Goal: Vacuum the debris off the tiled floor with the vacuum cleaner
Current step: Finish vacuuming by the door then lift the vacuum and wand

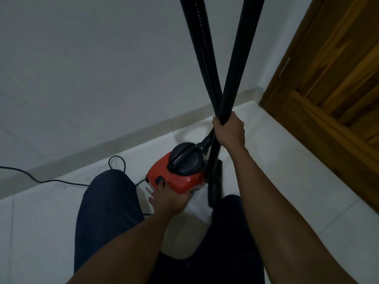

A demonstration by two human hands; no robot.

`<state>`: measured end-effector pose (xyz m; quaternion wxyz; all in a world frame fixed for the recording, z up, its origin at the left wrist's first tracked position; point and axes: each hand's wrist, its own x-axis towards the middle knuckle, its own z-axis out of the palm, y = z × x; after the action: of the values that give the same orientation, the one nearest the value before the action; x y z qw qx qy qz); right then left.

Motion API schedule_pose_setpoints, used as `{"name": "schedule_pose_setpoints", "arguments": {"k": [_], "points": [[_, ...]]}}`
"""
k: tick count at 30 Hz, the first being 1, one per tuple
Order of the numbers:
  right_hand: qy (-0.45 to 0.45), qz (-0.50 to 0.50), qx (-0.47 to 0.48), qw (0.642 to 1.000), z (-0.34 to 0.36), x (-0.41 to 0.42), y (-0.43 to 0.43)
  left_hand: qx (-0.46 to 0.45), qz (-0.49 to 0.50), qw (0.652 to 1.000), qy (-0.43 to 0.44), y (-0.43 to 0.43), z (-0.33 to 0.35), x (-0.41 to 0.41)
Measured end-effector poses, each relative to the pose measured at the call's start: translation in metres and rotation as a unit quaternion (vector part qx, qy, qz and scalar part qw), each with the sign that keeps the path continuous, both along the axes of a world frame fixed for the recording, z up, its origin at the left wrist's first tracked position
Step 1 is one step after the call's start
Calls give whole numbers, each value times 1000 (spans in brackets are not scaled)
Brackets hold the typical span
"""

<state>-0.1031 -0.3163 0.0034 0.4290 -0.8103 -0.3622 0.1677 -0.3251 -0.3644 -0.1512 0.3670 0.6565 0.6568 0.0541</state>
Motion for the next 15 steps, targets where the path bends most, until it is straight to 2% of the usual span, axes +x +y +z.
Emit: {"name": "schedule_pose_setpoints", "arguments": {"k": [15], "points": [[12,7,2,1000,1,1,-3,-8,17,999,-39,-5,7,-4]]}}
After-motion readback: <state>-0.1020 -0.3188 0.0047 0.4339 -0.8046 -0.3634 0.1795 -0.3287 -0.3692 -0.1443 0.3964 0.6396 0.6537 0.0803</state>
